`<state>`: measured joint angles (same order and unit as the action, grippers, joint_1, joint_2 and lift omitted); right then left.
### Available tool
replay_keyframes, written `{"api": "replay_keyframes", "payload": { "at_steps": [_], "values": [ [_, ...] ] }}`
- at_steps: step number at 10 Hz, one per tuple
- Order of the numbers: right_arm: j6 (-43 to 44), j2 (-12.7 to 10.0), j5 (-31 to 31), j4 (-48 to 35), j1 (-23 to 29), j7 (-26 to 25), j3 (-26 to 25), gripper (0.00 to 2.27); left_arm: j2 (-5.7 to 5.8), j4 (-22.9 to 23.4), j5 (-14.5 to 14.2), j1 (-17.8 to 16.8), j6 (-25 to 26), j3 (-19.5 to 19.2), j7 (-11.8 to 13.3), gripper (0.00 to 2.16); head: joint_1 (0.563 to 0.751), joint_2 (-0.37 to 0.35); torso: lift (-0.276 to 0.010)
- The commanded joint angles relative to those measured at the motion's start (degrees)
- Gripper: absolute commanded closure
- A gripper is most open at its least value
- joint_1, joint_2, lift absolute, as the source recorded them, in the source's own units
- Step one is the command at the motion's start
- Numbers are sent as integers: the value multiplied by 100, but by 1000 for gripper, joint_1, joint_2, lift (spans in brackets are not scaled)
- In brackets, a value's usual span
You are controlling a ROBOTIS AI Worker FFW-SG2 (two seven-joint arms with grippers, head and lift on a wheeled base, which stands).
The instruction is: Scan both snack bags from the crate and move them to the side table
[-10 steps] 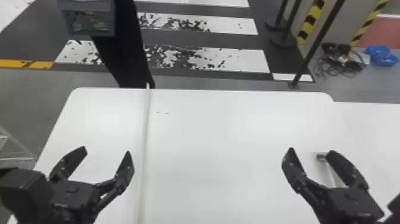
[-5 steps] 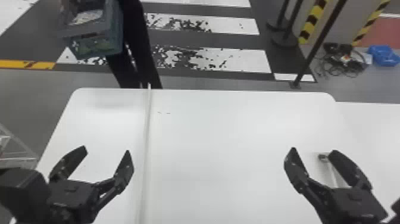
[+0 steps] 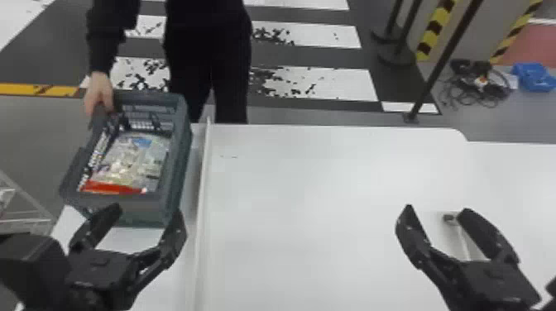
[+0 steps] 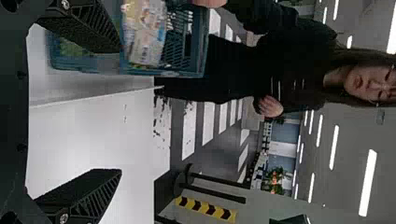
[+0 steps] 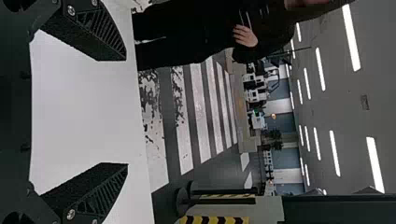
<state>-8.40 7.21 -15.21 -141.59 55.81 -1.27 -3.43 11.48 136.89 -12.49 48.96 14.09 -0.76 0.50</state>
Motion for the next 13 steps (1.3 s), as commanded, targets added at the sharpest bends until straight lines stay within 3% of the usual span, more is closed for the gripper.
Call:
{"api": "replay_keyframes", "payload": {
  "at_steps": [1,7,9,13],
  "values": [
    [0,0,0,0,0,-5,0,120,-6,-14,-25,0,11,-30,38,76,695,-45,-29],
    [0,0,27,0,9,4,26,124,-14,-101,-140,-132,11,-188,117,80,695,-31,-29],
    [17,0,35,-18,44,39,53,124,-94,-110,-368,-404,556,-504,135,87,695,-17,-29],
    [0,132,62,-26,0,83,123,124,-269,-251,-482,-993,1224,-882,135,87,695,69,-29]
  ]
}}
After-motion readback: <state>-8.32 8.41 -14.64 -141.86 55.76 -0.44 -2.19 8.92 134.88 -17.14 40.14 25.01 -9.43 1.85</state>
